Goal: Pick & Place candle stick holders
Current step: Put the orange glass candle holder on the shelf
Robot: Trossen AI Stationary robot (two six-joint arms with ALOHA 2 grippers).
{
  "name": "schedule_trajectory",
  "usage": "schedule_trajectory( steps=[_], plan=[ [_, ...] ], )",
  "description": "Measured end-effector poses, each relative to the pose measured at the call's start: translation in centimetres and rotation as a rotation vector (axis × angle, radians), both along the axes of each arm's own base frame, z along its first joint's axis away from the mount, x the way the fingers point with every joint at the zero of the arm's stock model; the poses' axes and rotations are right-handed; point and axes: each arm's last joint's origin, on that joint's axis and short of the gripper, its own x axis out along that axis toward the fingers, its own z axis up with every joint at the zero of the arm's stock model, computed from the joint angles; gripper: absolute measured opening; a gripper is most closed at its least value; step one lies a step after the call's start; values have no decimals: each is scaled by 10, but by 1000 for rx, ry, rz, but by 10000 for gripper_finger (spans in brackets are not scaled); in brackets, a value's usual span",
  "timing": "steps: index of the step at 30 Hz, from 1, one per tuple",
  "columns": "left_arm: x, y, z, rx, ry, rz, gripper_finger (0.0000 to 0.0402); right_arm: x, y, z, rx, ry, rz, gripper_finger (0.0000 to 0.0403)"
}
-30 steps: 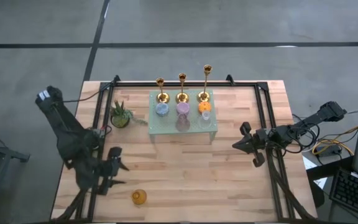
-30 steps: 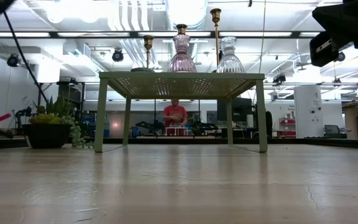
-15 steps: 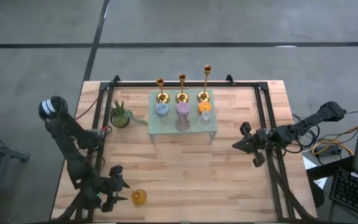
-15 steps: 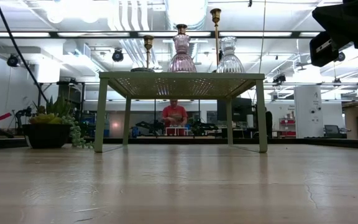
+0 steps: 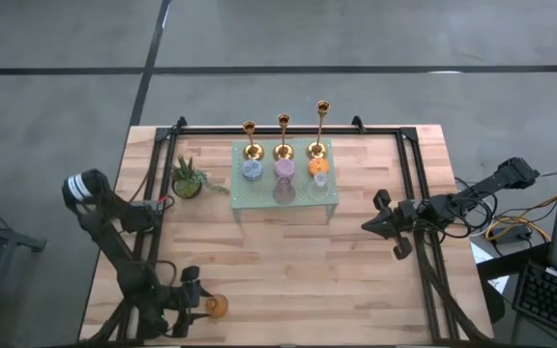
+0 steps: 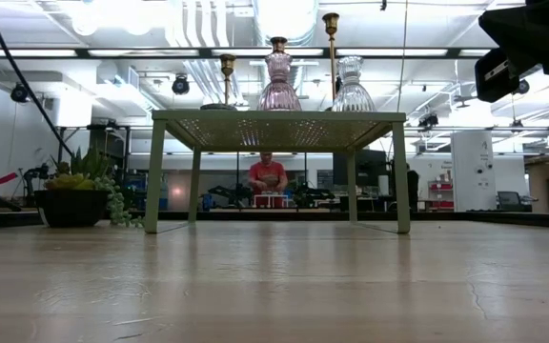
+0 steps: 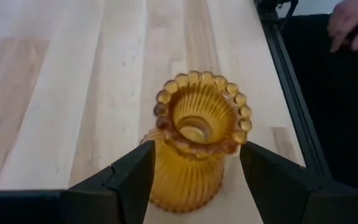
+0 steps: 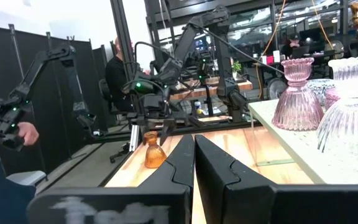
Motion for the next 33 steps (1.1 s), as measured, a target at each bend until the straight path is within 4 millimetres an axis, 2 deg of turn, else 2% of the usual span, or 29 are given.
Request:
schedule_trajectory(
  steps=[8,14,24,27,33],
  plan=[
    [3,0,-5,78,-89,52,238,0,0,0,1,0,1,8],
    [4,-2,-11,100,-90,63,236,0,0,0,0,0,0,8],
    [7,1,-12,185,-181,123,163,0,0,0,0,0,0,8],
    [9,4,-10,214,-244,189,143,0,0,0,2,0,0,8],
    [19,11,-9,234,-270,258,141,0,0,0,1,0,0,8]
  ],
)
